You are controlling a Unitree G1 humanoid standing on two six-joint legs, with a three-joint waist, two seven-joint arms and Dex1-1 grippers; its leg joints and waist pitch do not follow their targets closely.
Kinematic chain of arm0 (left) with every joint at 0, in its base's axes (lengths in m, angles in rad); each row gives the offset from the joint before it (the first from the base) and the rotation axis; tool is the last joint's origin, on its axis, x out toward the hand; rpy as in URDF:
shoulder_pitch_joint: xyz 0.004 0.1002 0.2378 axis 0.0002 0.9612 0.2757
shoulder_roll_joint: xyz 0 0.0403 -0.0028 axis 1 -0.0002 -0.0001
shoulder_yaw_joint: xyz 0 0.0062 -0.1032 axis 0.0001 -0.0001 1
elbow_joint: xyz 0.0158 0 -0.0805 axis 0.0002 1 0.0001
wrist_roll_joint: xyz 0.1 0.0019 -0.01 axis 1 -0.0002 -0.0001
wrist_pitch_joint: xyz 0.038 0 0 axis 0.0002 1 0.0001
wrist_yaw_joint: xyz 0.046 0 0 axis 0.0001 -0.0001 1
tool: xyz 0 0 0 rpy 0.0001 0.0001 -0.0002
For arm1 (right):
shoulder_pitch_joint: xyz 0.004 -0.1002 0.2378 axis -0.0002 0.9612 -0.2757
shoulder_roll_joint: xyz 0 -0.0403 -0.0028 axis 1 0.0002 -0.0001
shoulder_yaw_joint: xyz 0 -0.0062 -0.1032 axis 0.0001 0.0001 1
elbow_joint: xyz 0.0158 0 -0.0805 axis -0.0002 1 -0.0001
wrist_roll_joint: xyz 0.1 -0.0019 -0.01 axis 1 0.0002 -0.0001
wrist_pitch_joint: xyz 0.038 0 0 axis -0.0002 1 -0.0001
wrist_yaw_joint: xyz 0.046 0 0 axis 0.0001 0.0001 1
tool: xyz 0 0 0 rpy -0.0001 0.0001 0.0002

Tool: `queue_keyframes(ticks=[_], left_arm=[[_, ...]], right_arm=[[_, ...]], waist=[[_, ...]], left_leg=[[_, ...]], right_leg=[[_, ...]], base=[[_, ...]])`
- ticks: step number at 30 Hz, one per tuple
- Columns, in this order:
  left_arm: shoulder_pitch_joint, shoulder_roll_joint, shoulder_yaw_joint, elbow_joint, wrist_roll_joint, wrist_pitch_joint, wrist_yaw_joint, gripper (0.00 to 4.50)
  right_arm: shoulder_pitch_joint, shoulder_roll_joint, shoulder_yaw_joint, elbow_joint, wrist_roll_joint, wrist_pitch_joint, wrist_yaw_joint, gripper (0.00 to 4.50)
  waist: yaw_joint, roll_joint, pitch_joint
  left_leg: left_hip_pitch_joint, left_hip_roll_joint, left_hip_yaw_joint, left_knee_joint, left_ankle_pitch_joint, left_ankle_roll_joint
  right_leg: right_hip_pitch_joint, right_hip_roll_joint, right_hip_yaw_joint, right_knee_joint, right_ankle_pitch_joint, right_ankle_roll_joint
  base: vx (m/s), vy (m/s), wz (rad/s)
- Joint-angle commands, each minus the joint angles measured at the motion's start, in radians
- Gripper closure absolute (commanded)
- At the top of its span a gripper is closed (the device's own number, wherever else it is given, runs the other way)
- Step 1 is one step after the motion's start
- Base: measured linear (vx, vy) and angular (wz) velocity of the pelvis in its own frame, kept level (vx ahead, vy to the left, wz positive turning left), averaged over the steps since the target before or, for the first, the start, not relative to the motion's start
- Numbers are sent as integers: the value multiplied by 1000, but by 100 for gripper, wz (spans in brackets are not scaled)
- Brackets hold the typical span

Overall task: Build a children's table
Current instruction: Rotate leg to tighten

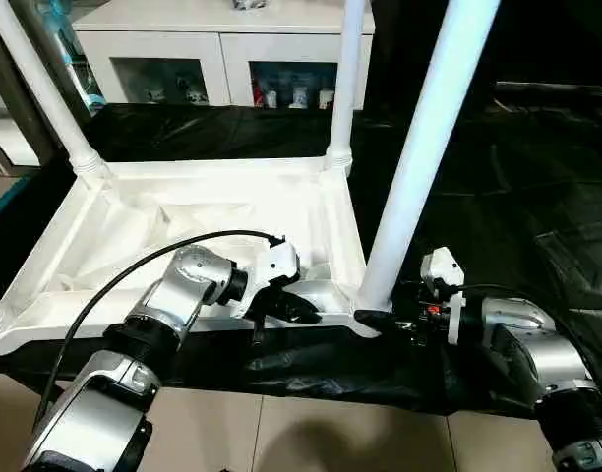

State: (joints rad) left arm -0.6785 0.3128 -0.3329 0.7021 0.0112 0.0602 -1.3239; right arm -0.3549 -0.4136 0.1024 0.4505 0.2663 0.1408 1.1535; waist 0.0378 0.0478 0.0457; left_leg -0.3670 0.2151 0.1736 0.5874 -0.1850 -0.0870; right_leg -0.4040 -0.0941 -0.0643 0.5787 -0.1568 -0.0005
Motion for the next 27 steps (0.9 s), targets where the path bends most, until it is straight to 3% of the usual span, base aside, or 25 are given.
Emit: queue_keyframes(ticks=[1,3,7,9,10,11,12,13,16,20,21,27], left_arm=[[1,-18,-11,-24,-9,4,-2,450],[-19,-57,12,15,10,6,113,450],[-60,-118,43,85,26,3,267,450],[-81,-147,54,117,32,7,335,450],[-97,-173,62,143,37,11,391,450],[-97,-173,62,143,37,11,391,450],[-123,-212,74,183,43,24,479,450],[-126,-217,76,188,44,25,490,450],[-161,-267,92,248,59,24,617,450],[-172,-284,84,267,66,5,612,450],[-171,-284,84,266,66,5,611,450],[-148,-234,59,246,66,-46,478,450]], right_arm=[[1,8,-7,1,-5,11,-44,160],[-8,35,-22,45,-41,1,-149,169],[-32,79,-50,125,-87,-14,-323,174],[-44,103,-68,157,-95,-14,-405,174],[-56,128,-87,182,-96,-12,-476,174],[-56,128,-87,182,-96,-12,-476,175],[-76,167,-114,216,-96,-7,-583,175],[-79,172,-117,220,-96,-7,-597,175],[-114,235,-147,269,-98,-7,-737,175],[-139,280,-133,272,-94,-37,-718,175],[-139,280,-133,272,-93,-37,-717,140],[-124,227,-86,186,-75,-39,-519,71]], waist=[[2,-9,-67],[1,-9,-66],[-6,-10,-61],[-8,-12,-62],[-11,-5,-61],[-14,-10,-62],[-14,-11,-63],[-17,-6,-61],[-17,-6,-64],[-16,-9,-68],[-15,-8,-69],[-17,-14,-72]], left_leg=[[5,9,10,-68,-206,87],[5,9,10,-68,-211,83],[9,3,7,-72,-261,52],[9,2,5,-73,-264,47],[8,2,3,-74,-271,46],[8,0,4,-72,-275,45],[7,-1,3,-73,-271,46],[6,-1,4,-72,-268,43],[5,-4,4,-71,-260,46],[2,-3,4,-68,-233,66],[1,-4,4,-68,-230,71],[-2,-1,4,-63,-184,112]], right_leg=[[57,-34,26,-53,-176,-280],[55,-34,26,-54,-189,-275],[51,-36,24,-69,-317,-233],[50,-36,25,-73,-333,-219],[50,-37,25,-73,-336,-218],[49,-35,24,-75,-340,-212],[50,-34,24,-75,-338,-210],[47,-33,24,-75,-333,-210],[48,-33,23,-77,-322,-209],[53,-34,22,-71,-258,-223],[55,-35,22,-70,-248,-226],[61,-35,22,-58,-148,-265]], base=[[0,0,0],[0,0,0],[0,0,0],[0,0,0],[0,0,0],[0,0,0],[0,0,0],[0,0,0],[0,0,0],[0,0,0],[0,0,0],[0,0,0]])
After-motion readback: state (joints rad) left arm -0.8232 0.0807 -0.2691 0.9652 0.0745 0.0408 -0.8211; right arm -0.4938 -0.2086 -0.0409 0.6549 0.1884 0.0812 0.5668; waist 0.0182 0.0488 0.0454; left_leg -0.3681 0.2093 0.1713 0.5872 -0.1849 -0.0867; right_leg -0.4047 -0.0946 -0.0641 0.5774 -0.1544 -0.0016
